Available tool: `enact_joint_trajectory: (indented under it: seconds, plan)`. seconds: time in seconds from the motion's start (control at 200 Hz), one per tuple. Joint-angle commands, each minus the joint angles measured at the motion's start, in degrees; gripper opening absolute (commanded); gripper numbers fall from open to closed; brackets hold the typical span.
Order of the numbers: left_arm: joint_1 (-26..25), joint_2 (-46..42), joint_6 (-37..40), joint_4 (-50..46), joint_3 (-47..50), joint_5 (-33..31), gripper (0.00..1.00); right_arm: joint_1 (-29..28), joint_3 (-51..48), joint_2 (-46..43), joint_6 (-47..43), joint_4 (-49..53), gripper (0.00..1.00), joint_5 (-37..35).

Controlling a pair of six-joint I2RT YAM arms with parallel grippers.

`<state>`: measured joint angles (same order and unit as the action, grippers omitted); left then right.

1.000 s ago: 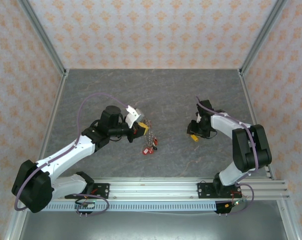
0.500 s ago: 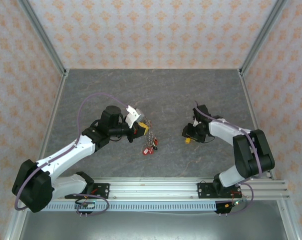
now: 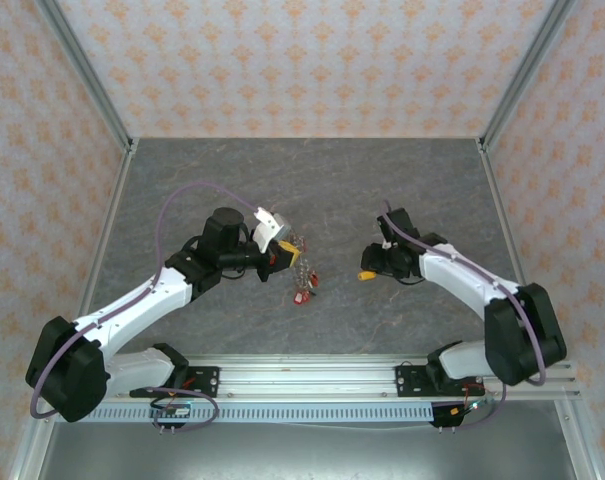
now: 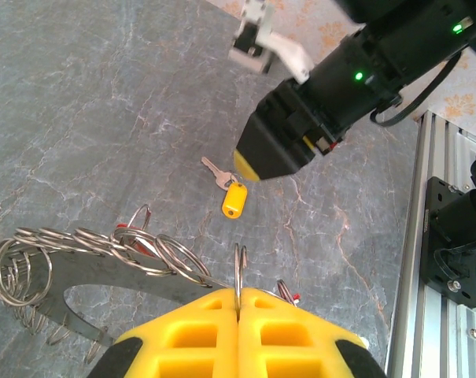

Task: Put the keys on the keyring

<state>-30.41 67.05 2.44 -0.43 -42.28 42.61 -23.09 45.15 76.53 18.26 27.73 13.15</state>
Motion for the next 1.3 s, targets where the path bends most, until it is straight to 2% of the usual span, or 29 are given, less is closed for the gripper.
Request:
enact_joint_trajectory:
  seconds: [0.0, 0.04, 0.11, 0.14, 0.29, 0.611, 1.001, 1.076, 1.291]
  plan:
    - [-0.7, -0.9, -0.2, 2.8, -1.6, -0.5, 0.00, 0.3, 1.1, -3.2, -4.3, 1.8, 0.53, -9.6]
    - [-0.7, -0.9, -0.3, 3.0, -1.6, -0.5, 0.00, 0.3, 1.4, -3.1, -3.2, 2.3, 0.52, -10.6]
    - [-0.7, -0.7, -0.3, 3.0, -1.8, -0.4, 0.00, 0.4, 2.6, -1.8, -3.3, 3.9, 0.40, -9.8]
    - [-0.8, -0.7, -0.3, 3.0, -1.8, -0.4, 0.00, 0.3, 3.1, -0.8, -3.4, 4.6, 0.37, -8.8]
    - [-0.9, -0.4, -0.1, 2.5, -2.3, 0.0, 0.00, 0.3, 4.7, 4.4, -2.8, 5.8, 0.34, -3.3]
    - [-1.1, -0.2, -0.1, 2.6, -2.1, -0.5, 0.00, 0.3, 5.3, 9.4, -1.8, 3.9, 0.32, 0.7]
    - [-1.1, 0.0, 0.1, 1.9, -2.5, -0.6, 0.00, 0.3, 6.1, 12.5, -0.9, 3.2, 0.26, -1.1]
    - [-1.2, -0.1, 0.1, 1.9, -2.4, -0.7, 0.00, 0.3, 6.5, 13.3, -1.0, 3.6, 0.22, -1.8]
    - [-1.3, -0.2, 0.2, 1.7, -2.5, -0.9, 0.00, 0.3, 6.3, 13.8, -0.5, 2.8, 0.17, -2.4]
